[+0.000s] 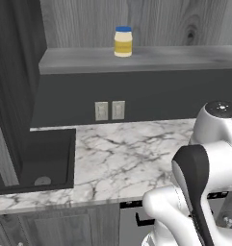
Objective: Move the mayonnaise and condiment bottle from the cabinet to the dining counter.
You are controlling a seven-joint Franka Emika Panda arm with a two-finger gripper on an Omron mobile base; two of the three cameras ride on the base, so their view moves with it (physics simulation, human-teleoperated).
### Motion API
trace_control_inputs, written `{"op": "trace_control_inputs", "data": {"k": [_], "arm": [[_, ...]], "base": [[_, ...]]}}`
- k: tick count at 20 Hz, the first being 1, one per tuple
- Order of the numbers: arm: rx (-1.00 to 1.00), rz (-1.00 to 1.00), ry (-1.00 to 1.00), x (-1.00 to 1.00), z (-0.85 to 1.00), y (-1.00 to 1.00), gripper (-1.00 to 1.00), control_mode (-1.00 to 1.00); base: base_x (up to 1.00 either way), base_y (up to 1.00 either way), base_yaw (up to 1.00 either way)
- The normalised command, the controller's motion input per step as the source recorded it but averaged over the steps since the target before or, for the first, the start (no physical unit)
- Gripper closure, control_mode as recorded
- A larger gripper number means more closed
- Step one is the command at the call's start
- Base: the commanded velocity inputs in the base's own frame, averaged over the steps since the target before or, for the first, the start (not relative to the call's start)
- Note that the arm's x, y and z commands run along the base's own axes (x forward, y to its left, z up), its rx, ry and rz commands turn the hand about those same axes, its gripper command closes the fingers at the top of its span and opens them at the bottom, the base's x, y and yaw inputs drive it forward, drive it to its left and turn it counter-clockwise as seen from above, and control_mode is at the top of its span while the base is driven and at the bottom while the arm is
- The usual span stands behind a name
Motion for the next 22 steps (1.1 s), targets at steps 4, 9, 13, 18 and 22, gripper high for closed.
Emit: {"op": "trace_control_inputs", "data": {"k": [4,9,13,18,22], "arm": [[0.0,0.0,0.0,0.0,0.0,0.0,-1.0,1.0],[0.0,0.0,0.0,0.0,0.0,0.0,-1.0,1.0],[-0.17,0.01,-0.47,-0.01,0.36,0.11,-1.0,-1.0],[-0.11,0.0,-0.45,0.0,0.48,0.03,-1.0,-1.0],[-0.01,0.0,-0.36,0.03,0.56,0.01,-1.0,-1.0]], "base": [[0.0,0.0,0.0],[-0.03,0.06,0.02],[0.0,0.0,0.0],[0.0,0.0,0.0],[0.0,0.0,0.0]]}}
